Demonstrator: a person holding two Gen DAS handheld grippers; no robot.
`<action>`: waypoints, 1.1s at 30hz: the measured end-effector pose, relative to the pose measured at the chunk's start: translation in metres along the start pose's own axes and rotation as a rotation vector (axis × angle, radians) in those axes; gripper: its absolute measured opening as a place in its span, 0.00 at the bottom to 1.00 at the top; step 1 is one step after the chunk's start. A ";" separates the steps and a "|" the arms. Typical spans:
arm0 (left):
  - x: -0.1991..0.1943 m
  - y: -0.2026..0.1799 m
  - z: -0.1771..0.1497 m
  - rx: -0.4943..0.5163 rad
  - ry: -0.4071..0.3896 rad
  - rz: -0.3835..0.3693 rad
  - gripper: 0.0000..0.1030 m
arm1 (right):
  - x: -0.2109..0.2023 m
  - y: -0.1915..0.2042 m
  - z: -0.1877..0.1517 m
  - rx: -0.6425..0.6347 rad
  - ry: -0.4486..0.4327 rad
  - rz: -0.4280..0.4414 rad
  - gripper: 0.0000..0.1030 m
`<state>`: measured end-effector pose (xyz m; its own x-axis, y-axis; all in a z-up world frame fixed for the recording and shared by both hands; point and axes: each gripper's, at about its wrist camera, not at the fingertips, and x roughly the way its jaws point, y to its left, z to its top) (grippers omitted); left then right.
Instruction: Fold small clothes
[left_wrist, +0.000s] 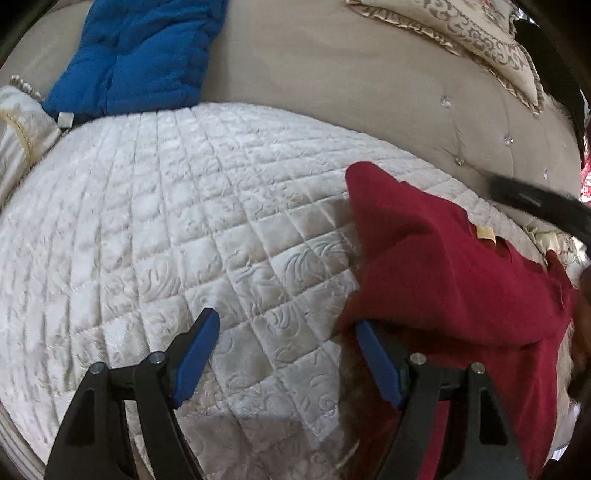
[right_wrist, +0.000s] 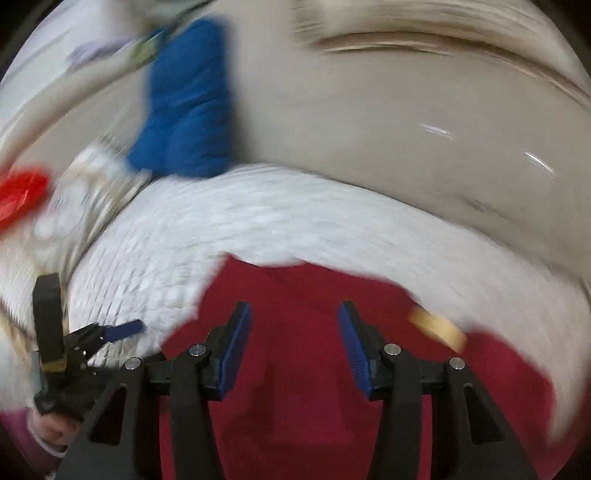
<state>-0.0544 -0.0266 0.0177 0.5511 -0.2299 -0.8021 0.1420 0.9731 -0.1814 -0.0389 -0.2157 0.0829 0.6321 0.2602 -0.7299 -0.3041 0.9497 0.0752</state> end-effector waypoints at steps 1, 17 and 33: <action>0.001 0.001 -0.001 0.003 -0.002 -0.003 0.77 | 0.019 0.008 0.009 -0.051 0.025 0.003 0.28; -0.004 0.014 -0.011 -0.028 -0.036 -0.036 0.78 | 0.111 0.016 0.026 0.018 0.131 0.099 0.00; -0.027 -0.042 0.034 0.055 -0.077 0.019 0.81 | -0.021 0.016 -0.076 0.090 0.038 -0.040 0.09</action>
<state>-0.0468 -0.0617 0.0663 0.6158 -0.2138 -0.7584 0.1744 0.9756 -0.1334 -0.1111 -0.2188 0.0479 0.6146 0.2167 -0.7585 -0.2129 0.9714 0.1050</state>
